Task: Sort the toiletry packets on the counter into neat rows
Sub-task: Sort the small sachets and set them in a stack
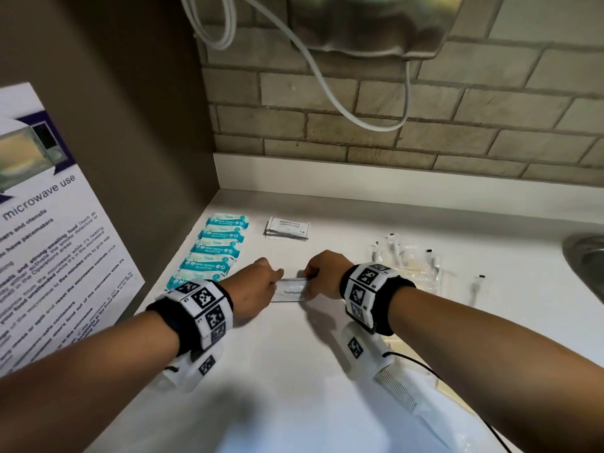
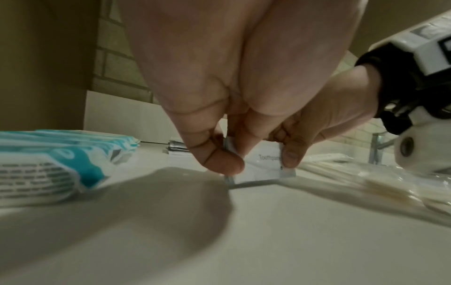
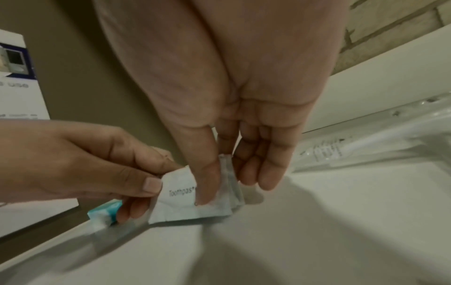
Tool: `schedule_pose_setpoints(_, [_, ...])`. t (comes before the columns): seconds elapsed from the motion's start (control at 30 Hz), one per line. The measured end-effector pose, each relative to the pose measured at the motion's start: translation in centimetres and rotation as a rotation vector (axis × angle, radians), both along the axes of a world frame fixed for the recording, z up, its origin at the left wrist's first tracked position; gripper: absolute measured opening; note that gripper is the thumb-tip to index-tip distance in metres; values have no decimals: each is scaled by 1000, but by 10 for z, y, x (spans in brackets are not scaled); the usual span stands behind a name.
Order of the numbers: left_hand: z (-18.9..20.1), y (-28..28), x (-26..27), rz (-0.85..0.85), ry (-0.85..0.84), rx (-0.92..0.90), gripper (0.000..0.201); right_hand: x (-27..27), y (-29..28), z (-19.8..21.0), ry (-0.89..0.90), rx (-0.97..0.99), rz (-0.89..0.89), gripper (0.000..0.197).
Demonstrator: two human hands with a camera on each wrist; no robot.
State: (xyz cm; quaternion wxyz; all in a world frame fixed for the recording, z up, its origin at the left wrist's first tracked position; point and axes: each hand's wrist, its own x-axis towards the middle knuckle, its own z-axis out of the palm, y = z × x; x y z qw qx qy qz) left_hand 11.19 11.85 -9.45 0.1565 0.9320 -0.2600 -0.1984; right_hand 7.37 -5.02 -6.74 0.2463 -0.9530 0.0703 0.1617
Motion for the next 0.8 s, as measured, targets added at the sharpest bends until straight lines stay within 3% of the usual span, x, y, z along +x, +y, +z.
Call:
schedule_pose_setpoints(0.23, [22, -1, 39, 130, 17, -164, 23, 38, 3, 11, 80, 172, -128, 23])
schedule_pose_setpoints(0.4, [22, -14, 66, 210, 63, -163, 11, 60, -7, 13, 117, 246, -206, 28])
schedule_pose_setpoints(0.6, [12, -26, 88, 185, 38, -54, 15, 76, -10, 1, 134, 260, -244, 24])
schedule_pose_setpoints(0.8, [8, -28, 92, 143, -39, -8, 22, 80, -8, -1, 135, 188, -226, 34])
